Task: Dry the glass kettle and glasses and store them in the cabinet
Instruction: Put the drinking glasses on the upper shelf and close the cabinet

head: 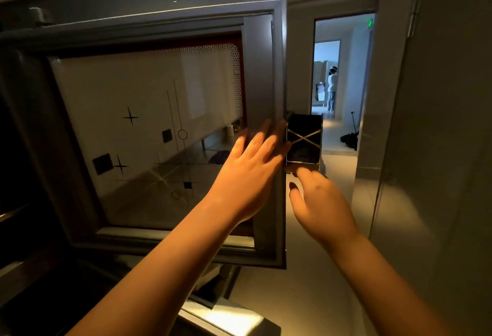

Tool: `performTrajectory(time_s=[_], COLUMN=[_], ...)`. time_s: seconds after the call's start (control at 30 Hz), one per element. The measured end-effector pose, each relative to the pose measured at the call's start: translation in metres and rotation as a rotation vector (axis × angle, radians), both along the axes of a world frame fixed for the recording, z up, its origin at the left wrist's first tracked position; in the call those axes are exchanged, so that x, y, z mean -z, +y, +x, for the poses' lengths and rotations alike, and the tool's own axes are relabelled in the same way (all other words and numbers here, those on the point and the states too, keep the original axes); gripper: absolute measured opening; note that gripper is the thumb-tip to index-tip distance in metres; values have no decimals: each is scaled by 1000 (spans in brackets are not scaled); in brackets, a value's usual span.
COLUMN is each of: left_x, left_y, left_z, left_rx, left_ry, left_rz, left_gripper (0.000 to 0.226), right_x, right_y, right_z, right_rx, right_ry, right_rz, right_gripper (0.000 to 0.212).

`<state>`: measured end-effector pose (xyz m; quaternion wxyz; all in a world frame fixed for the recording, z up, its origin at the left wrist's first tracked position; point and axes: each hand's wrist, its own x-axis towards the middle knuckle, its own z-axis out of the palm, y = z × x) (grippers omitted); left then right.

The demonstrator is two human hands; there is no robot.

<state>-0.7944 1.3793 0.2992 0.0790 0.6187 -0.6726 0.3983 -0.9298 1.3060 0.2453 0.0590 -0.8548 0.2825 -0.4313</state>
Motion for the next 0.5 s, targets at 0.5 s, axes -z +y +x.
performTrajectory(time_s=[0.5], left_x=[3], left_y=[-20], left_z=[0], left_rx=[-106], left_ry=[-171], left_rz=[92], left_gripper=[51], right_x=[6], right_y=[-17], right_z=[-1], right_rx=[37], right_ry=[-46], right_rz=[89], right_gripper=[10])
